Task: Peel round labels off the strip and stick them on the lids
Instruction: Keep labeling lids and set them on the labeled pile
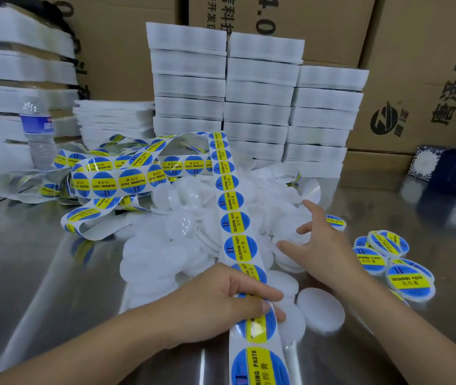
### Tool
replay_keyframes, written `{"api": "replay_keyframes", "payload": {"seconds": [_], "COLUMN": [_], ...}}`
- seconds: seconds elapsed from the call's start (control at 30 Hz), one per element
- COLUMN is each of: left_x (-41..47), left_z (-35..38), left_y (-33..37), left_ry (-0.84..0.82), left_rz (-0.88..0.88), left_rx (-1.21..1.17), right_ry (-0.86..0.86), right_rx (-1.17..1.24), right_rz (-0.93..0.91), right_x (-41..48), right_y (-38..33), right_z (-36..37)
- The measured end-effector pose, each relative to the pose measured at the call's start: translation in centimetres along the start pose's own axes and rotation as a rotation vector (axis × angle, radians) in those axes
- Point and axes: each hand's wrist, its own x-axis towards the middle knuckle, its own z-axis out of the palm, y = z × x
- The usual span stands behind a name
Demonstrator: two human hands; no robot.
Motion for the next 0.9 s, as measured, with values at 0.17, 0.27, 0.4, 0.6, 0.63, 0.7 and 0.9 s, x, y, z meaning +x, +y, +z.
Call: {"api": "replay_keyframes", "payload": {"seconds": [0.17,0.27,0.4,0.6,0.63,0.7,0.9], "left_x": [0.6,0.7,1.1,1.1,1.1,1.1,0.8], "left_z": [0.1,0.0,-0.4,-0.9,-0.9,-0.9,-1.0], "left_y": [-0.2,0.0,0.1,0.1,0.0,-0.2,0.0], "left_ry": [0.220,0.340,0.425,0.454,0.460,0.462,0.432], "left_rz": [-0.034,-0.064,-0.113,-0.076,-0.072,-0.068,-0.005], "left_rx": [-0.104,-0.257,-0.351,-0.429,-0.411,-0.393,-0.356], "right_ry": [0.129,0.169,0.084,-0.002,-0.002,-0.001,0.185], "right_rx": [0.122,0.296,0.489,0.415,0.393,0.367,0.495], "right_rz": [-0.112,-0.232,-0.396,-0.592,-0.613,-0.634,-0.605], "right_x": [-0.5,-1.2,-2.8,-3.9,-3.8,-3.8,-3.9], "right_y": [-0.7,-1.9,-3.2,-3.8,-3.7,-3.6,-4.3], "right_z": [-0.4,-0.5,-0.5,0.1,0.2,0.2,-0.8]}}
